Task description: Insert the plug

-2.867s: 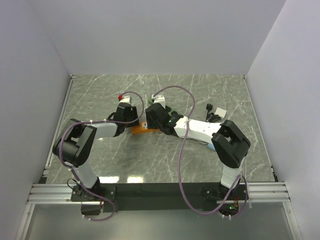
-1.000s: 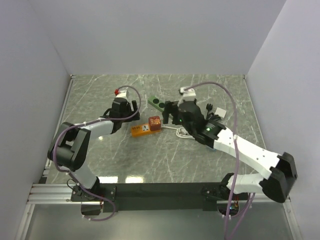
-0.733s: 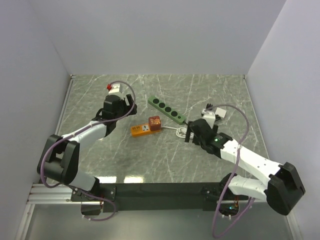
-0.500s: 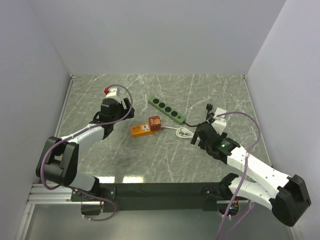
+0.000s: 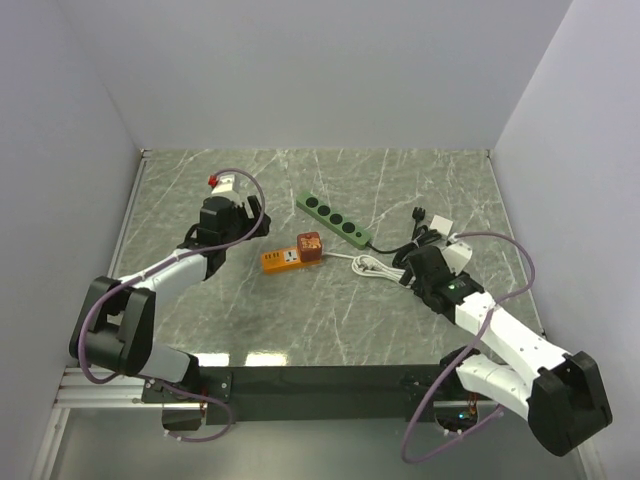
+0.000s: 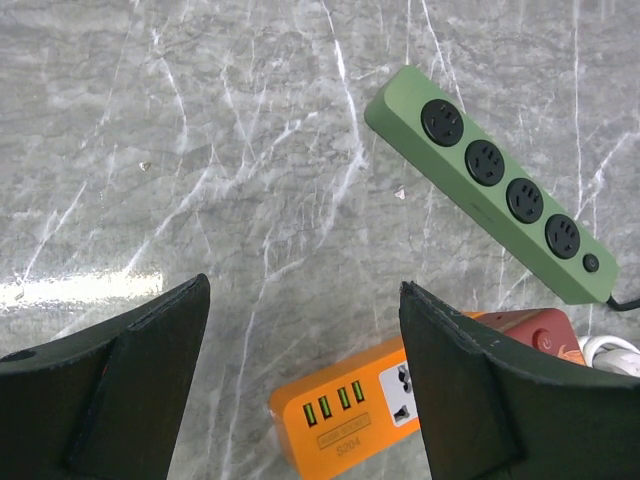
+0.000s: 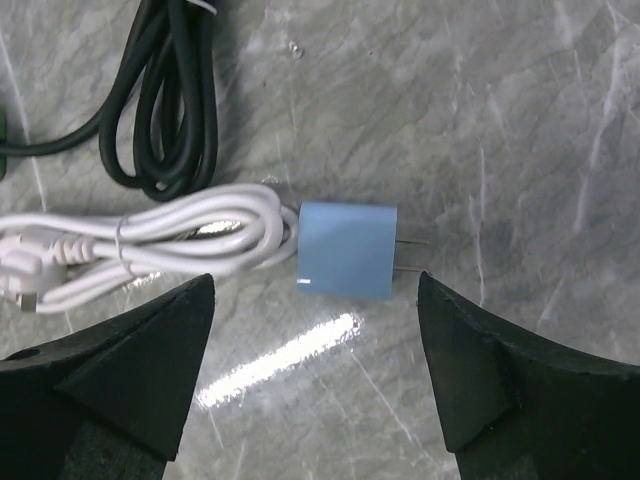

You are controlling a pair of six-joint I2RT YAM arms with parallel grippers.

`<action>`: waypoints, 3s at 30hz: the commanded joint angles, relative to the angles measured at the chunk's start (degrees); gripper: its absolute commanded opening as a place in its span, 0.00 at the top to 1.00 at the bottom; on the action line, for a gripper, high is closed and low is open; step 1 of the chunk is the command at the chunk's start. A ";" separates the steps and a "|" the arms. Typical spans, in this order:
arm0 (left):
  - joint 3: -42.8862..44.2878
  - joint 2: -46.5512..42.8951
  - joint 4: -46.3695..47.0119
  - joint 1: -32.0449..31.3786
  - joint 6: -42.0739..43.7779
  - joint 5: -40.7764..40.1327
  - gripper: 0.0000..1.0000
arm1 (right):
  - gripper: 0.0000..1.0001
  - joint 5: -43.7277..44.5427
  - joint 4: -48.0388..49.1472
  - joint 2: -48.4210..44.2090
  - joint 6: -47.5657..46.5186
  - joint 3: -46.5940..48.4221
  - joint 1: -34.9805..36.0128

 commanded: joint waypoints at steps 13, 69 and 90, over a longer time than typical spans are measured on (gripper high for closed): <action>-0.41 -2.54 0.95 0.05 0.52 0.34 0.18 | 0.39 -6.80 4.01 8.00 -4.81 0.85 -7.28; -7.00 -12.65 34.78 -29.04 5.00 -11.96 0.21 | 1.00 -31.14 39.86 20.12 -1.82 33.28 13.90; -6.29 -11.77 38.82 -29.04 11.41 -15.92 0.78 | 1.00 -41.17 46.45 23.38 1.53 32.67 15.31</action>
